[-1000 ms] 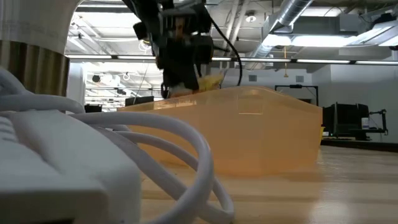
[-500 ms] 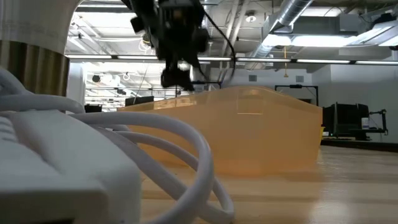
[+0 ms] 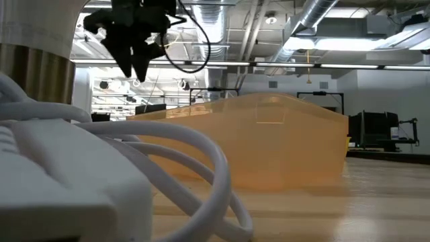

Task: Pick & Place School Supplies
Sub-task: Put the crayon pack into the orange bin

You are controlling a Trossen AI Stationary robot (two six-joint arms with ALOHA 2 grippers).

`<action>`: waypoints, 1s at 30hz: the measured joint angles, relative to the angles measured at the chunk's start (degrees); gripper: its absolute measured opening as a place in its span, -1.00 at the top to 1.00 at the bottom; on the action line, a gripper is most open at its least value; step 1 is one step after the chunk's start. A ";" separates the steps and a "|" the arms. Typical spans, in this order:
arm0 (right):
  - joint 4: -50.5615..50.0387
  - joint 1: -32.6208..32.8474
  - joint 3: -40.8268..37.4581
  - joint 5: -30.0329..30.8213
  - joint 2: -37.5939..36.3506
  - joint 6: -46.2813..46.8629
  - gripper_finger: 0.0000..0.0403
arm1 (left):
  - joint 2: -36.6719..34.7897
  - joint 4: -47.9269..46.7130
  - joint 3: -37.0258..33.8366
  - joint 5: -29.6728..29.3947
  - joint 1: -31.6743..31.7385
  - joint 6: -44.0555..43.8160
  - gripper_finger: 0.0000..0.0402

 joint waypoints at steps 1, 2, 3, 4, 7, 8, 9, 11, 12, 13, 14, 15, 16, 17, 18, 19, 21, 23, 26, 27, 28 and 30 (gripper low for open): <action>0.19 0.37 -0.02 0.04 0.07 0.61 0.09 | 0.49 -0.35 0.00 -0.10 0.71 1.43 0.10; 0.64 0.96 -0.02 0.09 0.12 1.22 0.10 | 1.00 -0.29 0.00 -0.25 1.20 2.67 0.10; 1.17 1.60 -0.02 0.09 0.24 1.70 0.10 | 1.60 -0.32 -0.04 -0.27 1.69 3.81 0.10; 1.89 2.24 -0.01 0.05 0.33 2.21 0.11 | 2.26 -0.43 -0.04 -0.30 2.18 4.89 0.10; 2.67 3.98 0.00 -0.01 0.44 3.05 0.13 | 4.67 -0.89 -0.25 -0.18 2.98 7.36 0.09; 2.71 4.40 0.00 0.02 0.45 3.06 0.13 | 5.23 -0.38 -0.74 0.17 2.98 7.78 0.08; 2.69 4.86 0.00 0.06 0.45 3.07 0.14 | 5.30 0.17 -1.52 0.34 3.08 7.90 0.07; 2.63 5.43 0.00 0.46 0.45 3.09 0.14 | 4.96 0.58 -3.54 1.23 2.93 7.90 0.06; 2.62 5.60 0.00 0.58 0.45 3.09 0.14 | 4.98 0.64 -4.91 1.65 2.80 7.86 0.06; 2.61 5.76 0.00 0.76 0.45 3.09 0.14 | 5.11 0.64 -6.53 1.70 2.58 7.70 0.05; 2.59 6.06 0.00 1.18 0.45 3.09 0.14 | 5.17 0.55 -8.31 1.70 2.44 7.48 0.05; 2.61 6.39 0.00 1.40 0.45 3.09 0.13 | 5.17 0.51 -9.90 1.72 2.39 7.44 0.05; 2.62 6.62 0.00 1.44 0.45 3.11 0.13 | 5.13 0.68 -11.46 1.69 2.39 7.25 0.05; 2.61 6.73 0.00 1.46 0.45 3.10 0.13 | 5.13 1.00 -13.07 1.72 2.39 6.92 0.06; 2.60 6.91 0.00 1.47 0.45 3.11 0.13 | 5.15 1.29 -14.42 1.70 2.39 6.36 0.06; 2.59 7.05 0.00 1.49 0.45 3.11 0.13 | 5.15 2.00 -15.54 1.63 2.39 5.63 0.07; 2.61 7.35 0.00 1.49 0.45 3.11 0.13 | 5.15 3.49 -16.94 1.65 2.39 5.31 0.07; 2.61 7.47 0.00 1.47 0.45 3.11 0.14 | 5.15 4.08 -17.66 1.67 2.20 5.29 0.08; 2.58 7.48 0.00 1.49 0.45 3.11 0.14 | 5.13 6.68 -17.86 1.69 2.06 5.45 0.09; 2.59 7.47 0.00 1.49 0.45 3.11 0.14 | 5.13 7.61 -17.86 1.69 2.06 5.45 0.09; 2.58 7.47 0.00 1.49 0.45 3.11 0.14 | 5.13 8.59 -17.86 1.69 2.06 5.52 0.09; 2.58 7.44 -0.02 1.49 0.45 3.11 0.14 | 5.13 10.00 -17.86 1.70 1.90 6.42 0.08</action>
